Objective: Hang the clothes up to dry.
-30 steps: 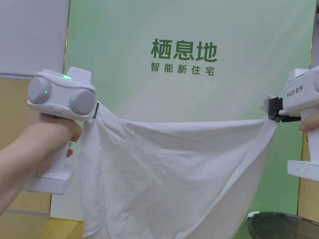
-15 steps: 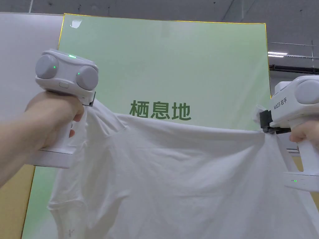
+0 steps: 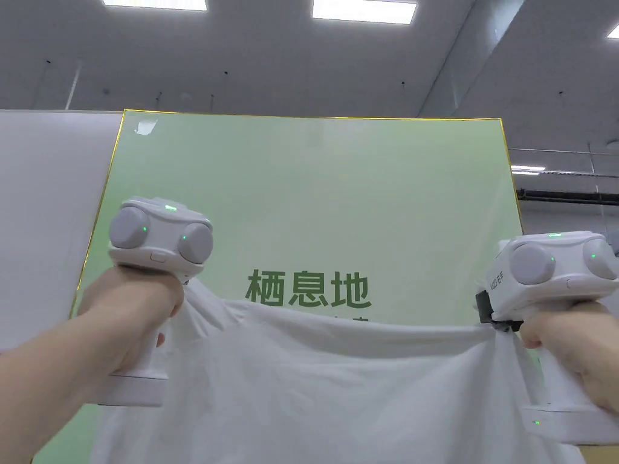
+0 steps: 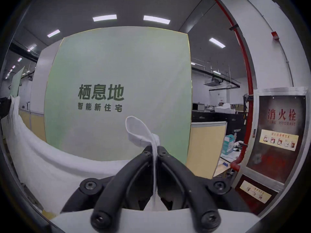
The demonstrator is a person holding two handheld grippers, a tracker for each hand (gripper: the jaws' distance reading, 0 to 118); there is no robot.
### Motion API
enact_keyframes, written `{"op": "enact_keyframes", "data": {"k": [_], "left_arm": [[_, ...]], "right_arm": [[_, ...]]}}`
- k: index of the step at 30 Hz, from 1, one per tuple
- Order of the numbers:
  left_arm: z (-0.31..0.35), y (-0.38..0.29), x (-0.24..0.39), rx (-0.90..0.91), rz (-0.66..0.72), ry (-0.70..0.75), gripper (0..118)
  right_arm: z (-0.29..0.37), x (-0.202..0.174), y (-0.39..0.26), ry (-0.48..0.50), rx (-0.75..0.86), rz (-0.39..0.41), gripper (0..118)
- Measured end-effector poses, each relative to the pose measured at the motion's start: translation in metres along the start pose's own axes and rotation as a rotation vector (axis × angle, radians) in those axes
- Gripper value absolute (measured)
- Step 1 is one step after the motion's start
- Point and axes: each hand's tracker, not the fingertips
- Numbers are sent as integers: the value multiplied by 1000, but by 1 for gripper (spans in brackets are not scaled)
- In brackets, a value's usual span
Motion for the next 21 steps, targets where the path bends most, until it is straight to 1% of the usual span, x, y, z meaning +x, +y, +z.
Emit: {"op": "enact_keyframes", "data": {"k": [1, 3, 4, 5, 6, 7, 8, 9, 10, 12, 13, 15, 17, 19, 21], "left_arm": [[-6, 3, 3, 35, 25, 11, 2], [-24, 11, 11, 40, 20, 28, 2], [-32, 15, 14, 45, 21, 29, 2], [-39, 17, 18, 41, 1, 26, 2], [-44, 18, 21, 65, 3, 37, 2], [-49, 18, 25, 90, -32, 50, 2], [-54, 17, 29, 112, -44, 90, 2], [-59, 17, 33, 130, -71, 109, 2], [-64, 17, 35, 141, -59, 124, 2], [-79, 18, 38, 132, -36, 108, 2], [-85, 18, 40, 121, -29, 112, 2], [-95, 14, 44, 115, -35, 106, 2], [-104, 2, 50, 117, -67, 134, 2], [-110, -12, 53, 106, -77, 121, 2], [-117, -33, 55, 64, -87, 107, 2]], "right_arm": [[-15, -6, 4, 3, 11, -7, 1], [-30, -12, 9, -12, 9, -27, 1], [-50, -21, 14, 72, -35, -1, 1], [-61, -25, 16, 55, -21, -3, 1], [-69, -29, 18, 49, -28, 15, 1], [-77, -34, 18, -2, -44, 33, 1], [-92, -38, 26, -45, -27, 58, 1], [-100, -42, 27, -20, -16, 49, 2], [-105, -47, 28, -17, -11, 42, 2], [-109, -56, 25, -35, -2, 78, 1], [-111, -59, 24, -33, -8, 84, 2], [-114, -65, 21, -36, -3, 71, 1], [-132, -65, 14, -32, -20, 68, 1], [-137, -70, 4, -35, -35, 90, 2], [-147, -68, -13, -24, -57, 86, 2]]}}
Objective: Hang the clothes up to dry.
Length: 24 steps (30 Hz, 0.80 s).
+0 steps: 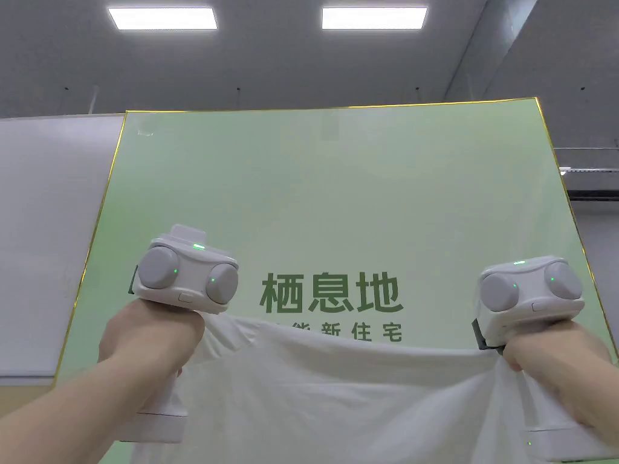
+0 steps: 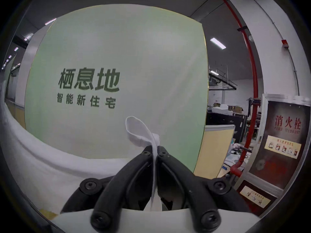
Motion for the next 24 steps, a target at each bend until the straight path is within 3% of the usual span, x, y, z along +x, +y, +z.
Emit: {"op": "enact_keyframes", "data": {"k": [4, 8, 9, 11, 13, 17, 24], "left_arm": [[6, -56, 1, -80, 54, -50, 2], [22, -119, 9, -146, -41, -110, 2], [25, -129, 6, -159, -16, -121, 2], [41, -147, -6, -225, 60, -165, 2], [49, -155, -14, -243, 54, -186, 2], [84, -153, -32, -182, -55, -190, 2], [149, -146, -79, -125, -76, -228, 2]], "right_arm": [[-13, -7, -52, 17, -96, 24, 1], [-34, -15, -115, 40, -189, 14, 2], [-34, -17, -127, 54, -217, 56, 1], [-44, -22, -152, 52, -239, 71, 2], [-49, -21, -166, 41, -256, 61, 2], [-21, -10, -169, 78, -251, 57, 2], [58, 11, -180, 153, -224, 62, 2]]}}
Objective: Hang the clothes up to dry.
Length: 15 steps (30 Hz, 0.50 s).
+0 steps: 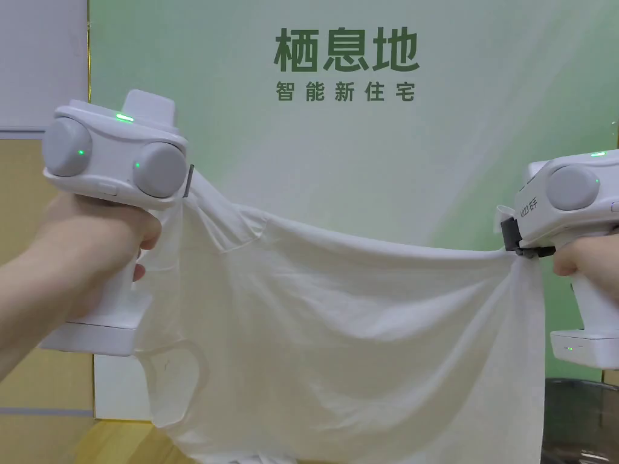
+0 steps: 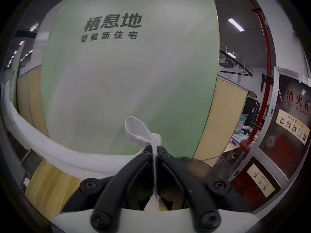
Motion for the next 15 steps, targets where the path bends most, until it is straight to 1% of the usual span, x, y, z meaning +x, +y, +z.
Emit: {"op": "enact_keyframes", "data": {"k": [2, 4, 5, 7, 9, 11, 12, 13, 14, 15], "left_arm": [[23, -8, -4, -1, -26, -5, 2], [48, -19, -10, 4, -40, -32, 2], [59, -26, -10, -12, -72, -56, 2], [83, -47, -15, -20, -64, -73, 2], [106, -76, -18, -86, -74, -134, 2], [130, -112, -21, -143, -45, -206, 2], [141, -130, -21, -179, -51, -233, 2], [151, -150, -21, -202, -50, -252, 2], [159, -169, -21, -232, -75, -276, 2], [167, -187, -22, -256, -78, -283, 2]], "right_arm": [[19, 2, -15, 11, -5, 25, 1], [37, 7, -35, 32, -7, 17, 2], [45, 9, -46, 44, -8, 15, 2], [63, 12, -72, 54, -15, 2, 2], [83, 14, -108, 94, -35, 0, 2], [98, 14, -147, 150, -78, -23, 2], [108, 13, -169, 163, -89, -41, 2], [118, 11, -191, 167, -86, -35, 2], [127, 9, -213, 199, -99, -13, 2], [135, 10, -233, 204, -108, -18, 2]]}}
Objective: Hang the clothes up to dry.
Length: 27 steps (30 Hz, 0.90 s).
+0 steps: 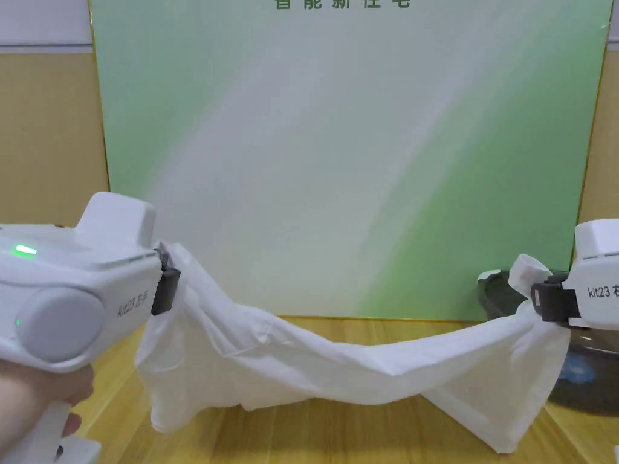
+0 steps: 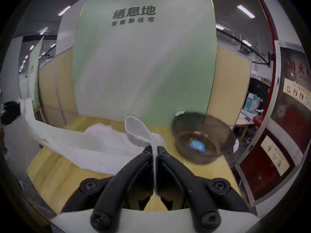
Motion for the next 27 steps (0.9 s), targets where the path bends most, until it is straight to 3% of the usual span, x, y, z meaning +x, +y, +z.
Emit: {"op": "enact_keyframes", "data": {"k": [6, 11, 15, 17, 19, 20, 21, 22, 23, 24, 27], "left_arm": [[9, -109, 8, -228, 113, -87, 2], [15, -166, 26, -354, 162, -160, 2], [18, -185, 39, -368, 132, -143, 2], [18, -187, 42, -381, 116, -141, 2], [17, -186, 40, -377, 112, -139, 2], [18, -183, 39, -371, 124, -133, 2], [19, -180, 37, -361, 149, -125, 6], [21, -177, 34, -362, 157, -132, 14], [23, -174, 31, -359, 173, -126, 33], [25, -171, 29, -356, 182, -121, 43], [33, -154, 18, -329, 173, -127, 43]], "right_arm": [[29, -4, -118, 85, -145, -108, 2], [42, -16, -183, 42, -236, -117, 1], [35, -6, -213, 8, -301, -192, 2], [36, -11, -215, -69, -282, -89, 2], [37, -9, -214, -62, -274, -137, 2], [34, -6, -217, -46, -279, -191, 5], [34, -6, -216, -54, -277, -188, 16], [35, -8, -214, -78, -266, -177, 36], [38, -9, -211, -121, -238, -161, 61], [41, -12, -207, -143, -226, -152, 72], [48, -13, -183, -137, -185, -147, 75]]}}
